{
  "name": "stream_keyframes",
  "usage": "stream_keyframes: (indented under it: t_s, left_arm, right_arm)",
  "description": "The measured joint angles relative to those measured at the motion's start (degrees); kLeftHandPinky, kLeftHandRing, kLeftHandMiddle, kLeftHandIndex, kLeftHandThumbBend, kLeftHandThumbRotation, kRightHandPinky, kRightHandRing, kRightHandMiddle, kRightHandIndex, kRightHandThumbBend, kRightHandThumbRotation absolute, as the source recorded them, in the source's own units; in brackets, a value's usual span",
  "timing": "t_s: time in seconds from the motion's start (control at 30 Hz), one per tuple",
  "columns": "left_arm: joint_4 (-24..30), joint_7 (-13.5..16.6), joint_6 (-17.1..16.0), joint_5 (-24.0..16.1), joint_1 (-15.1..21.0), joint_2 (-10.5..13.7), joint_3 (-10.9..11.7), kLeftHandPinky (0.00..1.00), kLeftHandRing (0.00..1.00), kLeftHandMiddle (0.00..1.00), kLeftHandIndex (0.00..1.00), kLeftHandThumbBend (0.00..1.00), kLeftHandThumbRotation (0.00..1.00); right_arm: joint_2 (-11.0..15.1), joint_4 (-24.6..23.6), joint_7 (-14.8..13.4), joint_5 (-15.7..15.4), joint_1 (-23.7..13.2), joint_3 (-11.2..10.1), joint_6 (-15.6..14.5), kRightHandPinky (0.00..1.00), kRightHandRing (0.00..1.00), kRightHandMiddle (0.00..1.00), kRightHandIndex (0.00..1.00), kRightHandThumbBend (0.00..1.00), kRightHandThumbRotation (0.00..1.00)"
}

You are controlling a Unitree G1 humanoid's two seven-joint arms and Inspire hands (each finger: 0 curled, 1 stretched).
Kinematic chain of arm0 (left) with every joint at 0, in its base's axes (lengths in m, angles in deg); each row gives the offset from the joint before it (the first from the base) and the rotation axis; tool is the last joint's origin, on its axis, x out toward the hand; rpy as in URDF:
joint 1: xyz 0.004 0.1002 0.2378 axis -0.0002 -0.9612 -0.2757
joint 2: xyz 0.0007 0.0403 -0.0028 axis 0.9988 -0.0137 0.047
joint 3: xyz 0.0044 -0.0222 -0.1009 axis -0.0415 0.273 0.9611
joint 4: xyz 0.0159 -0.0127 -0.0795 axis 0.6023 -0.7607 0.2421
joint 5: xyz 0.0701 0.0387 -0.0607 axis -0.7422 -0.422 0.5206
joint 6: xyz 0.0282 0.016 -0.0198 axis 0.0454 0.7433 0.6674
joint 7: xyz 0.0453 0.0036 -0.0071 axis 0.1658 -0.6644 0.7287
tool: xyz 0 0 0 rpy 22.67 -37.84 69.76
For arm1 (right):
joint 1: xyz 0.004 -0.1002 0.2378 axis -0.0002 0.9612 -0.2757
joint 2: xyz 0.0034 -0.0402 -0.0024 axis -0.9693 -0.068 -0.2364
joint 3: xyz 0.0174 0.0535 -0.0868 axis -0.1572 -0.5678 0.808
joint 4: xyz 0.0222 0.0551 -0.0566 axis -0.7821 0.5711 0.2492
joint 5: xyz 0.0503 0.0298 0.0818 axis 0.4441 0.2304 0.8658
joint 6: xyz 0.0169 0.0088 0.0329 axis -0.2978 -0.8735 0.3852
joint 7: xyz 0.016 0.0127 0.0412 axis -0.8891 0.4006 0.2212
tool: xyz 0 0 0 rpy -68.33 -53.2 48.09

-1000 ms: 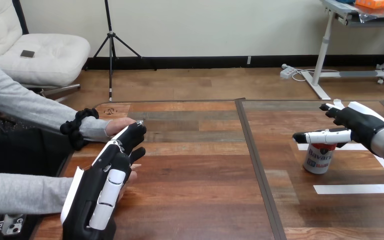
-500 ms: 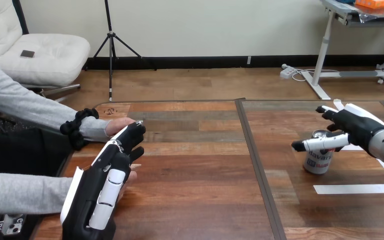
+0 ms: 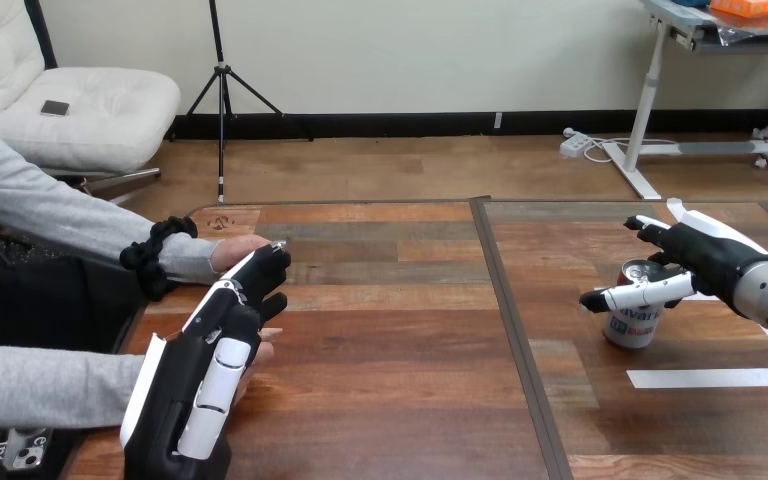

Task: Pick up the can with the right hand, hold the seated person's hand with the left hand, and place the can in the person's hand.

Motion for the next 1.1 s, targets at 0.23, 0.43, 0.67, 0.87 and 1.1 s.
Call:
stream_keyframes:
  t_s: [0.23,0.43,0.67,0.87,1.1]
  left_arm:
    - [0.00,0.03,0.00,-0.02,0.00,0.02,0.00,0.90,0.92,0.89,0.84,0.65,0.86]
    - [0.00,0.02,0.00,-0.01,0.00,0.03,0.01,0.91,0.93,0.89,0.84,0.65,0.86]
    - [0.00,-0.14,-0.02,0.09,0.00,0.03,0.00,0.92,0.93,0.89,0.85,0.62,0.86]
    - [0.00,-0.40,-0.14,0.10,0.00,0.03,0.00,0.92,0.93,0.89,0.84,0.62,0.86]
    - [0.00,-0.74,-0.27,0.16,0.00,0.04,0.03,0.93,0.93,0.89,0.84,0.62,0.87]
  right_arm:
    - [0.00,0.00,-0.01,-0.47,0.22,0.39,0.29,0.65,0.92,1.00,1.00,1.00,0.37]
    - [0.00,0.00,-0.01,-0.56,0.45,0.50,0.26,0.63,0.89,1.00,1.00,1.00,0.33]
    - [0.01,0.00,-0.26,-1.00,0.55,1.08,0.27,0.63,0.88,0.99,0.99,1.00,0.25]
    - [0.01,-0.06,-0.26,-1.07,0.55,1.33,-0.18,0.65,0.89,0.98,0.96,1.00,0.20]
    - [0.01,-0.08,-0.68,-1.87,0.55,1.71,-0.32,0.65,0.89,0.95,0.91,1.00,0.14]
